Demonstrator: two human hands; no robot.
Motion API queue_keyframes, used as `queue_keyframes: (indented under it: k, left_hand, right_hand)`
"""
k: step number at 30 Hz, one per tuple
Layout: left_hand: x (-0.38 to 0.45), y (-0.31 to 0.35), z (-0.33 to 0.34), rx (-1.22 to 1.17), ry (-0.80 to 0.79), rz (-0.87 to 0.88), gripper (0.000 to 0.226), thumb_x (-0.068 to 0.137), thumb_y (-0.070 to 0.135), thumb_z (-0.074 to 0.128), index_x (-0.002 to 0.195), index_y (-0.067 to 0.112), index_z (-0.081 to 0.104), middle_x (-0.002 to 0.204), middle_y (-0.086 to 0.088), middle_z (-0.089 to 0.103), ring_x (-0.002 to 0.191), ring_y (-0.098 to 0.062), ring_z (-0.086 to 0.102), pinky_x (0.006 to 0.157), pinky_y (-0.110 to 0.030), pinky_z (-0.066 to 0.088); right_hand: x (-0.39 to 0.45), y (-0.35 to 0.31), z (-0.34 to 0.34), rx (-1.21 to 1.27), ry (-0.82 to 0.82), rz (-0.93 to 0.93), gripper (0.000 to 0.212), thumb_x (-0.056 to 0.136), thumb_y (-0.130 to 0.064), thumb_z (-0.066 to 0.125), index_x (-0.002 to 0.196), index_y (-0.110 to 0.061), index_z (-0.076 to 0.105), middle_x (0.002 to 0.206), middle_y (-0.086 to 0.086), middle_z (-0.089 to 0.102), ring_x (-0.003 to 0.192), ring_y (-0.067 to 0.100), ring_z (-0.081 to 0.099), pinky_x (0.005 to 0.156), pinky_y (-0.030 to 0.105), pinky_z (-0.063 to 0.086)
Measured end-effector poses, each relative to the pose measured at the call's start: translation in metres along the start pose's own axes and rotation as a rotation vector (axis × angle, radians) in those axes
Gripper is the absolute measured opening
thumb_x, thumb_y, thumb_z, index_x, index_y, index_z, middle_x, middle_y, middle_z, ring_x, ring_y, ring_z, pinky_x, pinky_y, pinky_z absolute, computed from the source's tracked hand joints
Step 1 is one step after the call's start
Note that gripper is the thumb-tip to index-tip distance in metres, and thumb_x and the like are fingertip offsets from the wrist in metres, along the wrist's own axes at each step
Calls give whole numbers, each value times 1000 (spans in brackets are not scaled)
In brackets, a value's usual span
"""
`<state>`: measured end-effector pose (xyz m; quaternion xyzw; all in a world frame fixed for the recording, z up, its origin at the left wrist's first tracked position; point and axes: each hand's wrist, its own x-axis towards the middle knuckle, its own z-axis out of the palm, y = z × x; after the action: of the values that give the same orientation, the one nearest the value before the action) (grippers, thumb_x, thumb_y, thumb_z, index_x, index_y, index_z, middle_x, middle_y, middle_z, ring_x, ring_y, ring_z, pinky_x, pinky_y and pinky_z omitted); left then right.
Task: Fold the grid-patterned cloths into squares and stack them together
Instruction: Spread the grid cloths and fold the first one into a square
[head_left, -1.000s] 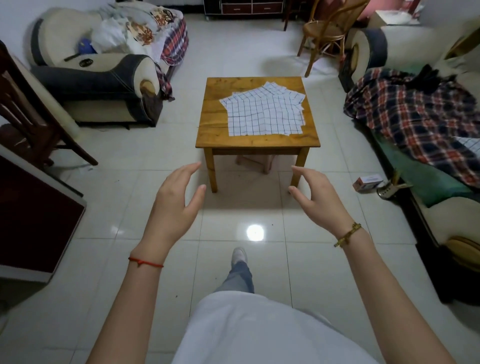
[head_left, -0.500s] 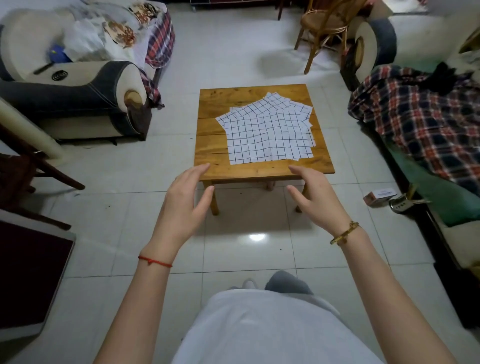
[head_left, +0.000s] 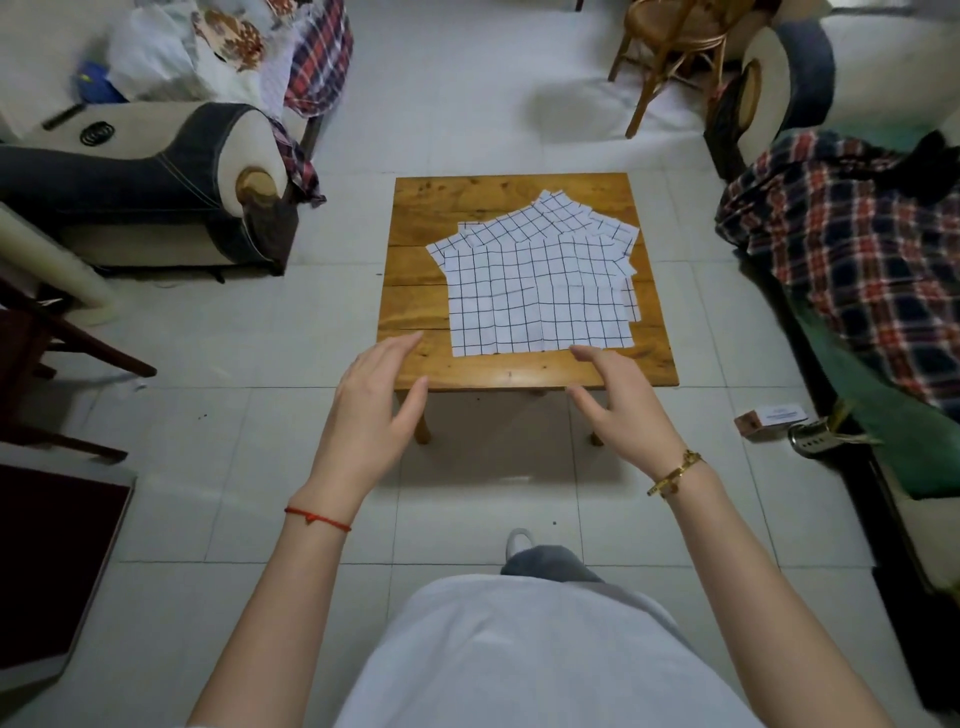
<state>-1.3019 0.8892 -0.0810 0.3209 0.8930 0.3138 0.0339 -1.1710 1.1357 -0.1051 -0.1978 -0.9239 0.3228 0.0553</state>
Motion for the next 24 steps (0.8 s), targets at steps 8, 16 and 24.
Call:
queue_keyframes:
  k: [8,16,24]
  left_hand:
    - [56,-12,38,14,-3,-59,44,97,25,52,140,22,43,138,2,50,129,-13,44,109,-38,39]
    - [137,-64,79,42,-107,-59,45,93,17,56,137,16,47,135,-2,53,127,-19,47,108,-44,39]
    - [222,-149,139,126,-300,-69,49,92,15,57,139,16,46,139,-4,51,133,-21,41,113,-39,33]
  right_hand:
    - [74,40,16,-25,-37,0,42,92,-30,54,131,-15,48,130,2,54,122,18,46,106,40,37]
    - [165,59,58,9,-142,44,40,92,-30,55,127,-12,51,124,3,56,116,18,49,99,32,39]
    - [258,70,151,-10,-222,148,37,88,-30,59,118,-10,53,115,7,58,109,23,52,93,37,43]
